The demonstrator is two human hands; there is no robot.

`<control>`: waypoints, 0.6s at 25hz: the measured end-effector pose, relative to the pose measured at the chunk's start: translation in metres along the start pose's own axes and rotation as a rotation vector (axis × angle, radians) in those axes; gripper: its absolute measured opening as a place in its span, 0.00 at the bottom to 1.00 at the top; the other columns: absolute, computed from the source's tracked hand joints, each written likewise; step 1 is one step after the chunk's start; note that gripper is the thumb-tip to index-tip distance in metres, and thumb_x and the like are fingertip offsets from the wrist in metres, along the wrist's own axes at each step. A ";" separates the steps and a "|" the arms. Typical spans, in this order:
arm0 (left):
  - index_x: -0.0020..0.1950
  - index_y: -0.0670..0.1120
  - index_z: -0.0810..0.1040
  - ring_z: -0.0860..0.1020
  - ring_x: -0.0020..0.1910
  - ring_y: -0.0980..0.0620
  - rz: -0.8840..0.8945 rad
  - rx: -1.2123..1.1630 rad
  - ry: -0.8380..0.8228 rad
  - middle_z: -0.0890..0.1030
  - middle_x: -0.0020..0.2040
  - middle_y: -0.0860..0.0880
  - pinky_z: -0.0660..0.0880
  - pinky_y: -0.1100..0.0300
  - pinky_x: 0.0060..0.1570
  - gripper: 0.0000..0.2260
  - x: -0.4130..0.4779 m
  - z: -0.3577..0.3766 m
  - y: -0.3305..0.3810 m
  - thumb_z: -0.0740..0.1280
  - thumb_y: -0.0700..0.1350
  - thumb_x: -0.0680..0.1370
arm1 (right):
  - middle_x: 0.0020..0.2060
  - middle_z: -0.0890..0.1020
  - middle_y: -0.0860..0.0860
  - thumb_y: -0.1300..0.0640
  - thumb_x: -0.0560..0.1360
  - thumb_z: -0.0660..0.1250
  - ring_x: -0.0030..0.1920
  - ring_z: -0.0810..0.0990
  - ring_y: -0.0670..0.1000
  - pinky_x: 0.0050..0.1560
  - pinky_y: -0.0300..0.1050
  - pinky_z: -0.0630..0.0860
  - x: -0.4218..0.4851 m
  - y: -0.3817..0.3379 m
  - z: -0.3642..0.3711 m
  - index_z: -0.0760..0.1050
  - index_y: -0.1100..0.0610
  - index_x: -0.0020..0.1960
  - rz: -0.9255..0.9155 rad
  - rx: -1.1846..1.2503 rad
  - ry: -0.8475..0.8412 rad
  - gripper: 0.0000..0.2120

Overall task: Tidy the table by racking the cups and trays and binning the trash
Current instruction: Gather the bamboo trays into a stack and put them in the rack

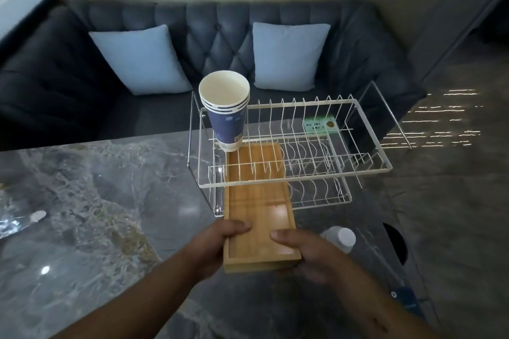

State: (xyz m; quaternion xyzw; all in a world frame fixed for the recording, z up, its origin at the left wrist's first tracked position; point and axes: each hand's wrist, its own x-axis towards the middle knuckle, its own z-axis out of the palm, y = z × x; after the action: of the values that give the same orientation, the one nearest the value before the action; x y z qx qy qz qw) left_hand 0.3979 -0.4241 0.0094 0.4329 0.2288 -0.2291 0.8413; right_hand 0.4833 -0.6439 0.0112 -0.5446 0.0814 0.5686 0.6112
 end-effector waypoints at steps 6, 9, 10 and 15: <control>0.66 0.44 0.81 0.83 0.60 0.41 -0.023 0.035 0.103 0.84 0.62 0.42 0.78 0.47 0.61 0.24 0.014 -0.007 0.006 0.75 0.51 0.72 | 0.50 0.85 0.54 0.46 0.62 0.78 0.52 0.82 0.56 0.45 0.52 0.80 0.029 -0.026 -0.002 0.76 0.54 0.63 0.010 -0.056 0.101 0.32; 0.58 0.48 0.83 0.83 0.42 0.52 -0.067 0.098 0.206 0.85 0.47 0.49 0.77 0.55 0.44 0.26 0.016 -0.012 0.006 0.79 0.57 0.64 | 0.53 0.83 0.56 0.47 0.61 0.78 0.54 0.81 0.58 0.49 0.55 0.79 0.044 -0.035 0.000 0.74 0.55 0.64 0.013 -0.049 0.132 0.34; 0.57 0.49 0.82 0.82 0.40 0.53 -0.058 0.094 0.226 0.85 0.45 0.49 0.77 0.56 0.43 0.26 0.017 -0.013 0.007 0.79 0.58 0.63 | 0.54 0.82 0.57 0.47 0.61 0.78 0.54 0.80 0.59 0.50 0.56 0.79 0.048 -0.038 0.001 0.74 0.56 0.64 0.013 -0.046 0.136 0.35; 0.60 0.49 0.81 0.83 0.45 0.51 -0.022 0.116 0.365 0.87 0.45 0.52 0.78 0.55 0.45 0.31 0.029 -0.015 0.019 0.79 0.61 0.61 | 0.53 0.83 0.58 0.48 0.60 0.80 0.55 0.80 0.60 0.50 0.56 0.77 0.067 -0.053 -0.003 0.76 0.57 0.64 0.003 -0.010 0.132 0.35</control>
State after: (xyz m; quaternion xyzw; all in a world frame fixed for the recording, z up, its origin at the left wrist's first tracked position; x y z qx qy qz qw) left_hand 0.4293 -0.4076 -0.0038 0.5125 0.3687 -0.1686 0.7570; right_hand 0.5491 -0.5925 -0.0083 -0.5839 0.1194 0.5327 0.6008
